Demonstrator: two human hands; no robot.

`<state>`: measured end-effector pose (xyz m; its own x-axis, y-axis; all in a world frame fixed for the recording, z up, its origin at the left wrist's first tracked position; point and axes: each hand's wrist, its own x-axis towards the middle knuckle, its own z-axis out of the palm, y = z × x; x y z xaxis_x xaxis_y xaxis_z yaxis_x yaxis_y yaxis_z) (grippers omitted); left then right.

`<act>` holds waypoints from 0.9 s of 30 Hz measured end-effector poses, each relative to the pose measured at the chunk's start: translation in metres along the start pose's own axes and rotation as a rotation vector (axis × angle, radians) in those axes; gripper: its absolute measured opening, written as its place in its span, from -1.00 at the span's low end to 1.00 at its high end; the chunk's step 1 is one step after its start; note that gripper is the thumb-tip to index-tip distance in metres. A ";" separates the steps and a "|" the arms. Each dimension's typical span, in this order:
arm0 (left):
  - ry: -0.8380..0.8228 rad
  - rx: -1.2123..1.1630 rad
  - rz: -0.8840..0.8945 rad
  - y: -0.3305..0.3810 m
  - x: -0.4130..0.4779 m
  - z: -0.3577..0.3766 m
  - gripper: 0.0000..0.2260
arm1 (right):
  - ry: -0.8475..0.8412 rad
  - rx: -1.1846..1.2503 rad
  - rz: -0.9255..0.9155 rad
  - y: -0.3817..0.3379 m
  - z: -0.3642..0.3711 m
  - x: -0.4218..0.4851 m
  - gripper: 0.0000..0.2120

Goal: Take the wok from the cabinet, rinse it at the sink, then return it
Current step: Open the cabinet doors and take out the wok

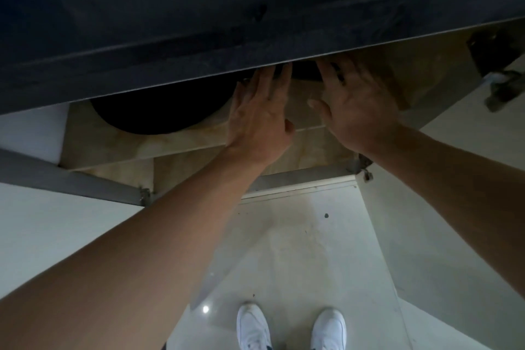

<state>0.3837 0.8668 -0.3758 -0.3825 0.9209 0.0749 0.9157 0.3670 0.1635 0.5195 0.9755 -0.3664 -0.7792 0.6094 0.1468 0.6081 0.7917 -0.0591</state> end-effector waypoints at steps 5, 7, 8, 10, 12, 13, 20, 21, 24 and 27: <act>-0.034 -0.067 0.015 0.000 0.020 0.006 -0.17 | -0.003 0.051 0.014 -0.005 0.001 0.016 -0.43; -0.035 -0.083 0.040 0.000 0.017 0.008 -0.19 | 0.002 0.079 0.050 -0.010 0.000 0.019 -0.48; -0.027 -0.114 0.046 0.000 0.013 0.009 -0.23 | 0.015 0.086 0.056 -0.012 0.001 0.019 -0.51; -0.004 -0.188 0.028 0.001 0.001 0.010 -0.35 | 0.064 0.107 0.024 -0.016 0.005 0.013 -0.60; 0.003 -0.236 -0.006 0.003 -0.013 0.013 -0.40 | 0.085 0.117 -0.007 -0.021 0.010 0.000 -0.72; -0.003 -0.255 -0.022 0.003 -0.021 0.013 -0.40 | 0.069 0.132 -0.006 -0.026 0.010 -0.007 -0.76; -0.027 -0.393 -0.054 0.006 -0.079 0.018 -0.45 | 0.024 0.377 0.183 -0.072 0.009 -0.074 -0.77; -0.012 -0.462 -0.063 0.008 -0.088 0.018 -0.47 | 0.026 0.425 0.227 -0.079 0.007 -0.085 -0.78; 0.094 -0.727 -0.185 0.016 -0.117 0.020 -0.53 | 0.013 0.536 0.348 -0.096 0.000 -0.116 -0.74; 0.062 -1.064 -0.560 0.025 -0.125 0.017 -0.61 | -0.046 0.619 0.434 -0.109 -0.007 -0.144 -0.74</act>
<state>0.4564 0.7632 -0.3980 -0.7264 0.6500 -0.2233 0.0716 0.3947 0.9160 0.5669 0.8011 -0.3739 -0.5031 0.8624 -0.0566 0.6755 0.3515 -0.6482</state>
